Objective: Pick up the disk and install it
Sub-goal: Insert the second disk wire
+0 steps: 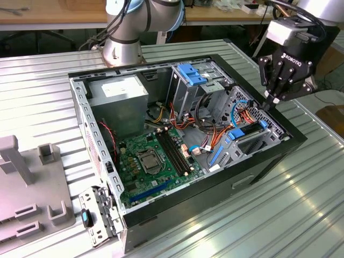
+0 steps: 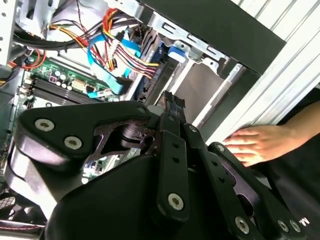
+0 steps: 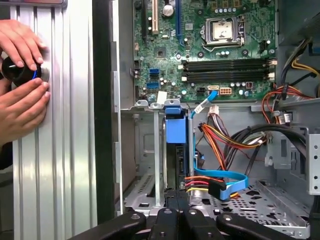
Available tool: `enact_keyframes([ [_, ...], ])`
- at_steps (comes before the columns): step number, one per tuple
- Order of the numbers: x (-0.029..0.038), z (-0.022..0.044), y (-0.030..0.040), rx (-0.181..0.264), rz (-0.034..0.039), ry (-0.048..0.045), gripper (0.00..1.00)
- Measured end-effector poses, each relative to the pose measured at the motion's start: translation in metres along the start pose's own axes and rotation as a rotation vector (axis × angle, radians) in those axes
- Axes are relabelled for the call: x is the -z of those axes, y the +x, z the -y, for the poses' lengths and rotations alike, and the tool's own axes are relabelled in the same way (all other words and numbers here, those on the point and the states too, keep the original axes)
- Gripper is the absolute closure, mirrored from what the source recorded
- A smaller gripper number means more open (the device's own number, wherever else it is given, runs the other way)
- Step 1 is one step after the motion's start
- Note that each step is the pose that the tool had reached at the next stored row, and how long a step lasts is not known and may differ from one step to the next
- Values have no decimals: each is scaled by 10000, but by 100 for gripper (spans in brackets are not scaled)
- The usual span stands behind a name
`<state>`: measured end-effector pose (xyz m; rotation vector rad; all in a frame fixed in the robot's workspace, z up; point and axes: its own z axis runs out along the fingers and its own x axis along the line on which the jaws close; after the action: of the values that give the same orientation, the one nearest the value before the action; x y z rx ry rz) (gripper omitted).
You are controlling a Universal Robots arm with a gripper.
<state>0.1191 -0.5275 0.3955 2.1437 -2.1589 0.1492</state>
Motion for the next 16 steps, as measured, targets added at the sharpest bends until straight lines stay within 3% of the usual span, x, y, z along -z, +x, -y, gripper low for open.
enact_keyframes([
  [1, 8, -1, -46, 0, -94, 0, 89],
  [3, 16, -2, -113, 0, -188, 1, 89],
  [13, 42, -23, -303, -4, -356, 2, 89],
  [16, 48, -26, -356, -6, -408, 2, 83],
])
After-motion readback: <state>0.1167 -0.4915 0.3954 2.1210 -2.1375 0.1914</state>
